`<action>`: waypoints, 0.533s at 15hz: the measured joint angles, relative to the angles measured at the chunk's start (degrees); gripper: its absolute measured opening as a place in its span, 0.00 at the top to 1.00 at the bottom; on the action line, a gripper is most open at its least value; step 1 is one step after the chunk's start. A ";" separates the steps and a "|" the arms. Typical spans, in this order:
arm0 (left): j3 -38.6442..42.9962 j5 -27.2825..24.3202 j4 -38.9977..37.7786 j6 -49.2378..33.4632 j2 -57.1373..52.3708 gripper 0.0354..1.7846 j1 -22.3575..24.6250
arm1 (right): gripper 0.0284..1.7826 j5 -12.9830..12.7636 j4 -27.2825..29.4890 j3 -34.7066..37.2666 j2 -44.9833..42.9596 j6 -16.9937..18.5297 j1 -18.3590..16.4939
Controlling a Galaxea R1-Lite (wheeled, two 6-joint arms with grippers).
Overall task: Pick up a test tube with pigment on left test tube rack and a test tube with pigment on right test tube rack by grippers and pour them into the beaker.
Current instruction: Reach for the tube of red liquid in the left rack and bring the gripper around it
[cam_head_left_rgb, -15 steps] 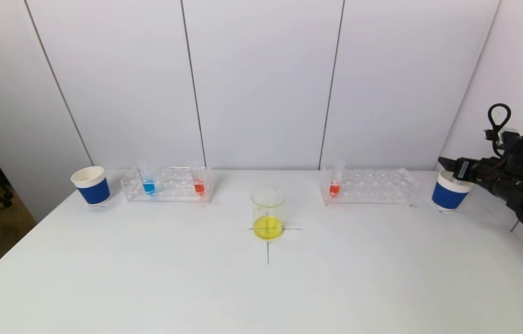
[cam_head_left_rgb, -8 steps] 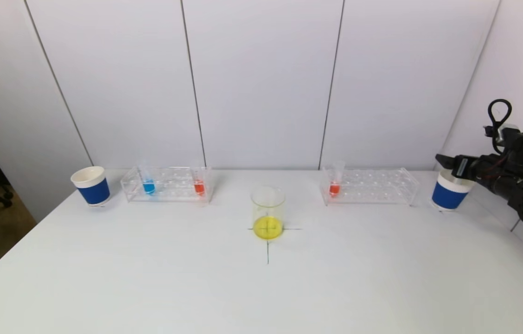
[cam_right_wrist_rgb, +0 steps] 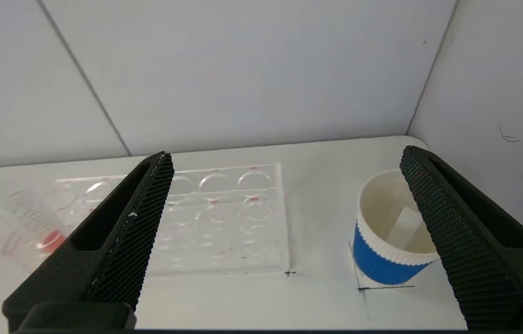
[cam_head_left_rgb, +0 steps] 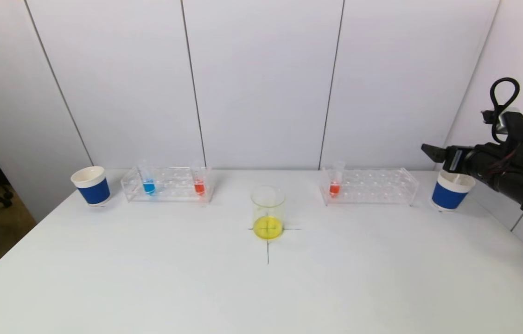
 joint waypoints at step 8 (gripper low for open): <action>0.00 0.00 0.00 -0.02 0.00 0.01 0.04 | 0.00 -4.53 -4.85 13.82 -15.87 -0.02 8.01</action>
